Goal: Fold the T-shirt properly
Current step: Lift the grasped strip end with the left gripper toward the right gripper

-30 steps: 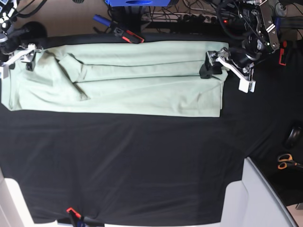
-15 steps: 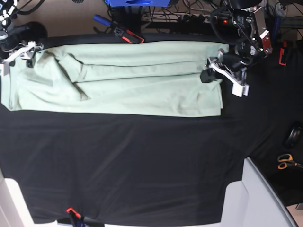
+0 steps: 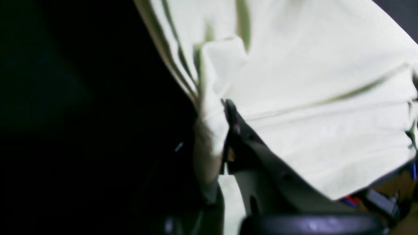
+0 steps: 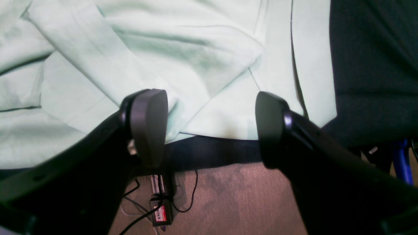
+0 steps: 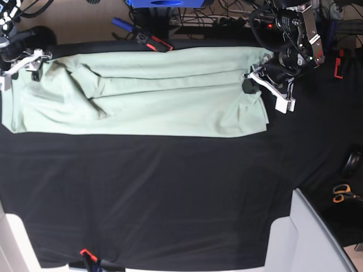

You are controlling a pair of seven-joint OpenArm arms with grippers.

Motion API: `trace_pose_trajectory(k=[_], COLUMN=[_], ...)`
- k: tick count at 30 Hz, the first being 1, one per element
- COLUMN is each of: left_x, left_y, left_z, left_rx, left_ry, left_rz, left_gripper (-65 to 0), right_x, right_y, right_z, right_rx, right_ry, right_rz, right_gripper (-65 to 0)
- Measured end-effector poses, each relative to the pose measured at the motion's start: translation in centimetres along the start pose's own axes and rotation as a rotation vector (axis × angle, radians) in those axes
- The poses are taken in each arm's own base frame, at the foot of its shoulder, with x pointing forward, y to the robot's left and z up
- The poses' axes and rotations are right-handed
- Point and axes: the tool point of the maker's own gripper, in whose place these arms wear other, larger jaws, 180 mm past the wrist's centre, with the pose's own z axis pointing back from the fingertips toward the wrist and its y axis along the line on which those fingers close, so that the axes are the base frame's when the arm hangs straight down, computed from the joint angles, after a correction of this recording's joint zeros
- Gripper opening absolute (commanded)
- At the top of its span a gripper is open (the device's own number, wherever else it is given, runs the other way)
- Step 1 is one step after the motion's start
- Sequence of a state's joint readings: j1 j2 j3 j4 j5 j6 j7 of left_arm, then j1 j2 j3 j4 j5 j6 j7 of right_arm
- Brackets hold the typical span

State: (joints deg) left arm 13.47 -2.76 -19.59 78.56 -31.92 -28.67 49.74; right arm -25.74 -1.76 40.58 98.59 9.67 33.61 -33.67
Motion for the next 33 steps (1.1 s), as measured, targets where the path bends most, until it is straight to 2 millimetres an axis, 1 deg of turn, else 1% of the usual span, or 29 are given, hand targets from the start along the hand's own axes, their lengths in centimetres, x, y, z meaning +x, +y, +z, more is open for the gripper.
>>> trace_pose_trajectory(k=[2, 4, 7, 8, 10, 14, 16, 19, 22, 25, 28, 30, 31, 33], left_x=[0.1, 0.5, 2.2, 2.7, 2.9, 2.3, 2.0, 1.3, 0.8, 0.6, 1.3, 2.0, 2.4, 2.7], left_y=[0.3, 0.1, -0.8, -1.1, -1.3, -1.7, -2.9, -5.4, -6.2, -7.7, -9.6, -10.7, -10.7, -9.8], left_z=[0.8, 1.8, 2.8, 2.9, 2.9, 2.6, 2.0, 1.0, 0.3, -0.1, 0.3, 1.1, 1.5, 2.3], left_rx=[0.046, 0.062, 0.066, 0.060, 0.057, 0.056, 0.029, -0.029, -0.015, -0.035, -0.072, -0.091, -0.080, -0.019], left_ry=[-0.010, -0.028, -0.080, -0.094, -0.101, -0.090, -0.075, -0.049, -0.034, -0.021, -0.040, -0.071, -0.085, -0.106], left_rz=[0.011, -0.006, -0.046, -0.055, -0.056, -0.042, -0.059, -0.085, -0.034, -0.056, -0.103, -0.124, -0.115, -0.063], left_gripper=[-65.0, -65.0, -65.0, -65.0, -65.0, -65.0, -65.0, -65.0, -65.0, -65.0, -65.0, -65.0, -65.0, -65.0], right_x=[0.1, 0.1, 0.1, 0.1, 0.1, 0.0, 0.1, 0.0, 0.1, 0.1, 0.1, 0.1, 0.1, 0.1], right_y=[-0.1, -0.1, -0.1, -0.1, -0.1, -0.1, -0.1, -0.1, -0.1, -0.2, -0.2, -0.2, -0.2, -0.2], right_z=[0.0, 0.0, 0.0, 0.0, 0.0, 0.0, 0.0, 0.0, 0.0, 0.0, 0.0, 0.0, 0.0, 0.0], right_rx=[-0.002, -0.002, -0.001, -0.001, -0.002, -0.001, -0.002, -0.001, -0.002, -0.002, -0.002, -0.003, -0.002, -0.002], right_ry=[0.000, -0.001, -0.001, -0.001, 0.000, 0.000, -0.001, 0.000, 0.000, 0.000, -0.001, 0.000, -0.001, 0.000], right_rz=[0.003, 0.003, 0.003, 0.003, 0.003, 0.003, 0.003, 0.003, 0.004, 0.005, 0.005, 0.005, 0.005, 0.005], right_gripper=[-25.4, -25.4, -25.4, -25.4, -25.4, -25.4, -25.4, -25.4, -25.4, -25.4, -25.4, -25.4, -25.4, -25.4])
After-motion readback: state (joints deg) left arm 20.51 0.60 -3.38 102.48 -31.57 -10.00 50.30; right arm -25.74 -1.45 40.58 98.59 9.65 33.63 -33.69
